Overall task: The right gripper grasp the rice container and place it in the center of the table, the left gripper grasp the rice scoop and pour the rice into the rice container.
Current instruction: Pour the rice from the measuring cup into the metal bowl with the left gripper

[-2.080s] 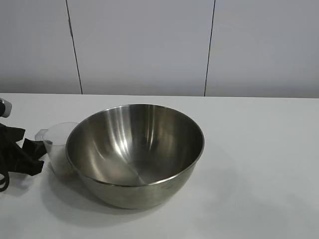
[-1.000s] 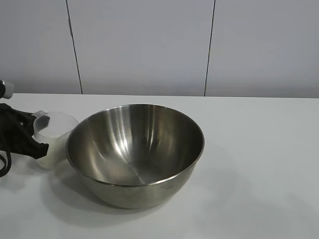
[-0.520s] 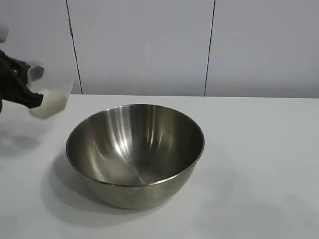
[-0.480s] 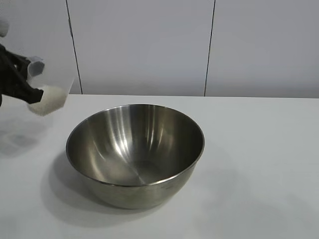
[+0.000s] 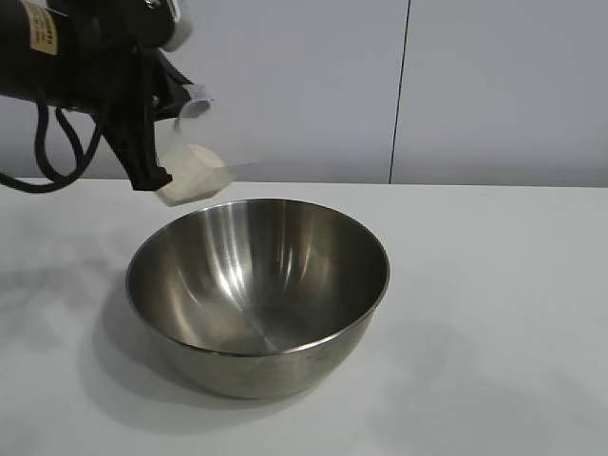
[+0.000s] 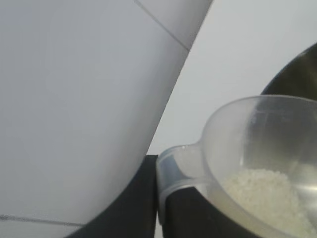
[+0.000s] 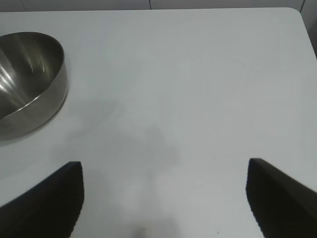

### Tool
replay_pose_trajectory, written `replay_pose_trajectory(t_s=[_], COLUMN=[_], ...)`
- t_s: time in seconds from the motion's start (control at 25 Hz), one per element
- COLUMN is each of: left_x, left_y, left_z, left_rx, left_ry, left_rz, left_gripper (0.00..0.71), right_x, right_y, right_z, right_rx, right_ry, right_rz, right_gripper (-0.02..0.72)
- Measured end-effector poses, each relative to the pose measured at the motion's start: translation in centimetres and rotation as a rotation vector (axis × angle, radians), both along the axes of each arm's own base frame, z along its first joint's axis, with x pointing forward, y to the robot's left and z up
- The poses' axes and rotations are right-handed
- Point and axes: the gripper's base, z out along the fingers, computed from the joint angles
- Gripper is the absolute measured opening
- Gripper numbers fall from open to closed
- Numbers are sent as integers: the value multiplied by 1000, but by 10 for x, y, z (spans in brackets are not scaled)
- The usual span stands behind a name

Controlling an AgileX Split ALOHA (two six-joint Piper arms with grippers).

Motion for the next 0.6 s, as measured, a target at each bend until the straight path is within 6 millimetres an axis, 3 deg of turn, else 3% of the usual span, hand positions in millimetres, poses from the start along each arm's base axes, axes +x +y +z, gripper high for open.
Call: replay_pose_trajectory(t_s=[0.36,0.6], left_x=[4,0], left_y=[-9,-11], left_z=[-10,-14], left_rx=[329,465], left_ry=[-368,-473], left_rz=[-294,-428], left_gripper=[3,3], right_x=[0,0], right_y=[0,0], right_z=[0,0], right_rx=[0,0], right_ry=[0,0], right_rz=[0,0], right_gripper=[610,610])
